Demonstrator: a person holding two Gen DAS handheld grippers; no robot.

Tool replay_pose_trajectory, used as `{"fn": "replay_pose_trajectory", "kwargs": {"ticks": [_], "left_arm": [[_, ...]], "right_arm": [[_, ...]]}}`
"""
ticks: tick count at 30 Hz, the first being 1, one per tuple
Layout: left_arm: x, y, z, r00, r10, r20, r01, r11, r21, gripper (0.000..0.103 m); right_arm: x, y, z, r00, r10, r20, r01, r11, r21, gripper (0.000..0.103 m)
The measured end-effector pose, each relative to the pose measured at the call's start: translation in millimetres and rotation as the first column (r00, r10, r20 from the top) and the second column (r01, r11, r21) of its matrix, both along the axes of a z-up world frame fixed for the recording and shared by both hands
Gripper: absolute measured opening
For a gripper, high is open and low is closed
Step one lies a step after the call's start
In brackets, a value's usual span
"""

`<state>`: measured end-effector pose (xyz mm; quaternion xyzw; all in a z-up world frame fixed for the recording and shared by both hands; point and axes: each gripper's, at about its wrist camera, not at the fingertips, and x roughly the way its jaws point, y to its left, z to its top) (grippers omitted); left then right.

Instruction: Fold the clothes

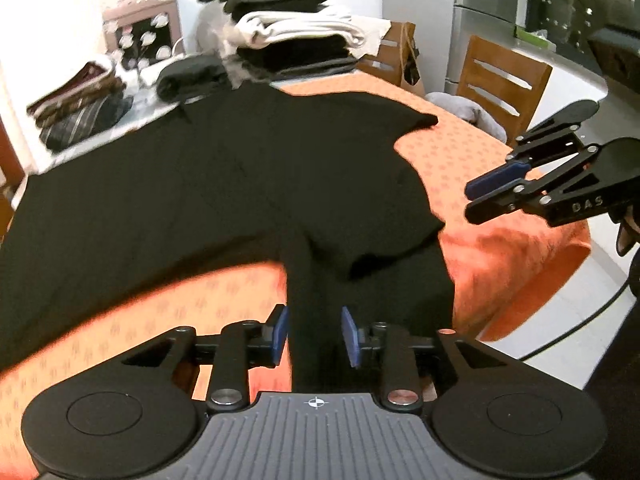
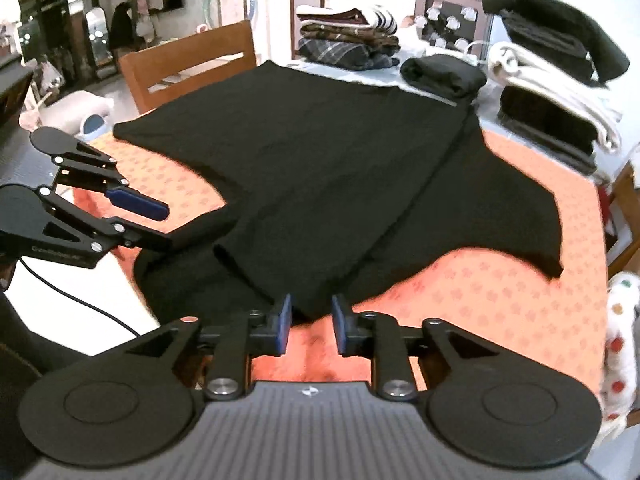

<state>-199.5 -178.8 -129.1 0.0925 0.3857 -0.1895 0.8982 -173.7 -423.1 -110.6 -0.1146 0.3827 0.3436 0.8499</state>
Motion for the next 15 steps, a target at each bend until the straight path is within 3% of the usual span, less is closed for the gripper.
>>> {"fn": "replay_pose_trajectory", "kwargs": {"ticks": [9,15], "left_arm": [[-33,30,-16,0.998,-0.019,-0.068,0.018,1.000,-0.014,0.033],[-49,45,2,0.999,-0.034,-0.036,0.032,0.999,-0.037,0.033]], "right_arm": [[-40,2,-27,0.985,0.005,-0.171,0.025,0.984,0.175,0.027],[-61,21,-65,0.959,-0.095,-0.266,0.154,0.965,0.214,0.033]]}}
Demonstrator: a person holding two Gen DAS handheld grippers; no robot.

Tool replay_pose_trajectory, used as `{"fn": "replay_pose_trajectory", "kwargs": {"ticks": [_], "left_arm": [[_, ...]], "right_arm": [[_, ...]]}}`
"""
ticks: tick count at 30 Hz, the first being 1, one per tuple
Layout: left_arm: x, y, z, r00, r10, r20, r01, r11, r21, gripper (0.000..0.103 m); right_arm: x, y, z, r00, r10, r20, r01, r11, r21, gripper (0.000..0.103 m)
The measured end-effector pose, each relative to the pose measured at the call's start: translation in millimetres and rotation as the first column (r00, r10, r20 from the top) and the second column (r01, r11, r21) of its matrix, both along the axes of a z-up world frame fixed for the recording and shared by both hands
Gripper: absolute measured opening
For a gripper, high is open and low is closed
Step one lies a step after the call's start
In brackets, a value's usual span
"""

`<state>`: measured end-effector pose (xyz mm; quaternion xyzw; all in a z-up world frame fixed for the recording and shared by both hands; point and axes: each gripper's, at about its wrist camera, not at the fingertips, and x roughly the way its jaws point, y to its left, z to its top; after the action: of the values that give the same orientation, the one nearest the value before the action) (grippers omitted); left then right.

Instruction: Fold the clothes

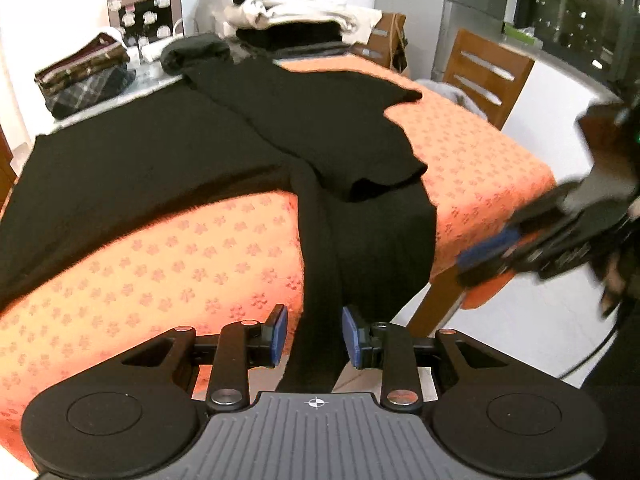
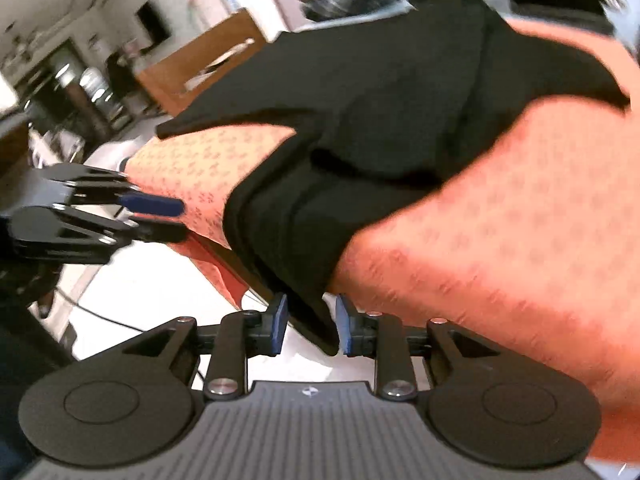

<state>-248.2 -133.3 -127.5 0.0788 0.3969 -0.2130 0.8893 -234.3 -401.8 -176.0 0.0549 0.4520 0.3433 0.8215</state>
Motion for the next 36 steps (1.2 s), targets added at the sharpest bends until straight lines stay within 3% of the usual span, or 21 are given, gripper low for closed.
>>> {"fn": "replay_pose_trajectory", "kwargs": {"ticks": [6,11,13,19,24,31,36], "left_arm": [[-12,16,23,0.998,-0.008,0.055,0.009,1.000,-0.015,0.037],[-22,34,31,0.997,-0.016,0.079,0.017,1.000,-0.012,0.038],[-26,41,31,0.996,-0.018,0.083,0.019,1.000,-0.011,0.039],[-35,59,33,0.994,-0.013,0.107,0.016,0.999,-0.028,0.039],[-28,65,42,0.988,-0.003,0.152,0.013,0.998,-0.066,0.040],[3,62,58,0.976,0.050,0.211,-0.027,0.993,-0.113,0.043],[38,52,62,0.966,0.128,0.224,-0.103,0.987,-0.120,0.043]], "right_arm": [[-7,23,-34,0.989,-0.147,0.024,0.146,0.988,0.044,0.035],[-8,37,-49,0.979,-0.188,0.077,0.184,0.981,0.054,0.033],[-10,37,-48,0.981,-0.172,0.095,0.166,0.984,0.069,0.005],[-24,26,-7,0.983,-0.127,0.132,0.103,0.979,0.173,0.004],[-10,13,47,0.973,-0.151,0.175,0.102,0.959,0.263,0.004],[62,-5,105,0.961,-0.179,0.210,0.111,0.948,0.299,0.004],[145,-12,103,0.967,-0.214,0.138,0.172,0.949,0.263,0.004]]}}
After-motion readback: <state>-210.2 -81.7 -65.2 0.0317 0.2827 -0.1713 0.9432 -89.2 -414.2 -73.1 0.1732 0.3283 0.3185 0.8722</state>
